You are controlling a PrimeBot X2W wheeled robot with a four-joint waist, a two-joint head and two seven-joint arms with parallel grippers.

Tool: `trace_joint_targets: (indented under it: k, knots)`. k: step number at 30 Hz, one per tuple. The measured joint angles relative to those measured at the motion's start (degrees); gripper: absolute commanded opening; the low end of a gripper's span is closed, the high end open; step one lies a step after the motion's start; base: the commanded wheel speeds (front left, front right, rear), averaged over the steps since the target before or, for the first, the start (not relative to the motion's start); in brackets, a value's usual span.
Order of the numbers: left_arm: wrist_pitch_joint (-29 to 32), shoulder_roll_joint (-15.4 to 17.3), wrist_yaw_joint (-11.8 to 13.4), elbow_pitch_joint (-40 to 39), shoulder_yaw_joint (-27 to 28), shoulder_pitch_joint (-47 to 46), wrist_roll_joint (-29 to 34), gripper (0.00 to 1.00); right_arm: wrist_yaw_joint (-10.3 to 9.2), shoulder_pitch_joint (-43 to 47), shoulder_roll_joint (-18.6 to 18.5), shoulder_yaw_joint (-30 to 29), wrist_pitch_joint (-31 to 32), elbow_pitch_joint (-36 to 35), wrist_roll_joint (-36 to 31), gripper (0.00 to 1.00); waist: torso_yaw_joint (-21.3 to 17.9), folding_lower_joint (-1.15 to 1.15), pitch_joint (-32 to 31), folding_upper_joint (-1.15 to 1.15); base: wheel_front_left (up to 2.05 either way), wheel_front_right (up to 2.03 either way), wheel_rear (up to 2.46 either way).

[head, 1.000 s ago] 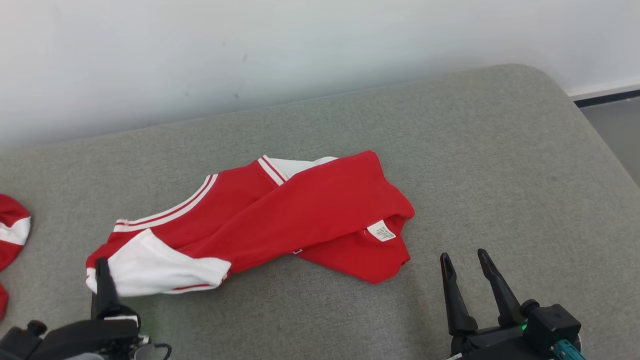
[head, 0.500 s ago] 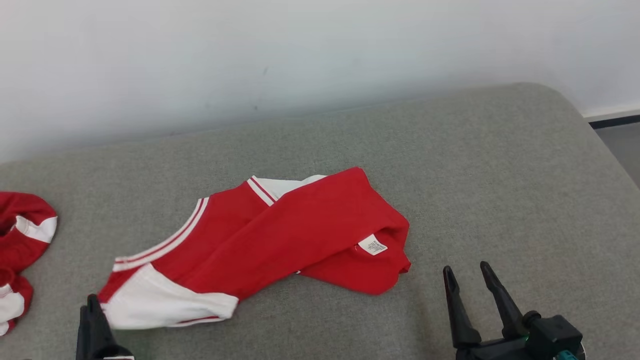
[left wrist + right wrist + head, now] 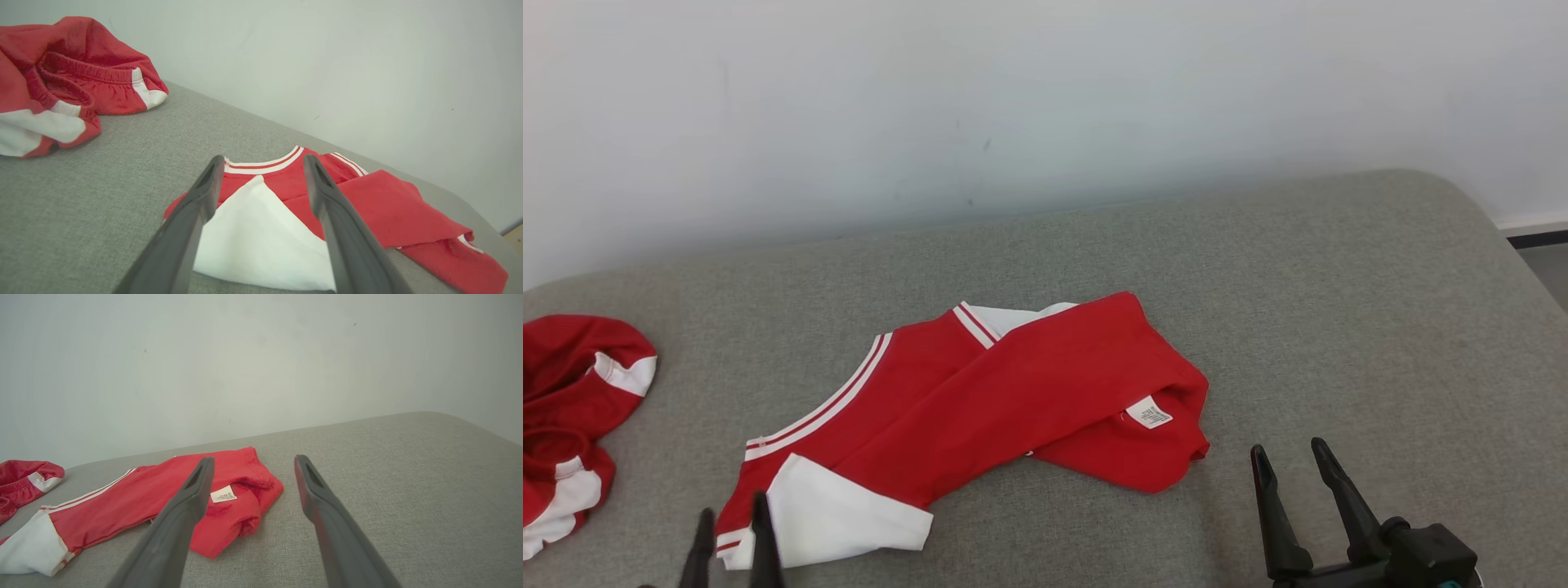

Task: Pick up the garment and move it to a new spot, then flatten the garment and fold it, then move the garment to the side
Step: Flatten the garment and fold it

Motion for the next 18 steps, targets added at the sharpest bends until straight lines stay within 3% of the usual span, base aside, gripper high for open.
trace_joint_targets:
  k: [4, 10, 18]
  knots:
    - [0.1, 2.4, 1.6, -0.9, -4.5, 0.7, 8.9, 1.00, 0.00, 0.3, 0.1, 0.1, 0.0, 0.0, 0.1, 1.00, 0.5, 0.00, 0.0, 0.00, 0.00, 0.00, 0.00]
    - [7.2, 9.3, 3.4, 2.0, -9.6, -4.4, 19.2, 1.00, 0.00, -0.6, 0.1, 0.7, 0.0, -0.2, 0.2, 1.00, 0.4, 0.00, 1.3, 0.00, 0.00, 0.00, 0.00]
    - [15.6, 14.6, -1.4, 6.4, -13.7, -12.9, 22.1, 1.00, 0.00, -3.1, -0.5, 0.8, 0.0, -0.6, 0.2, 1.00, -0.3, 0.01, 4.7, 0.00, 0.00, 0.00, 0.00]
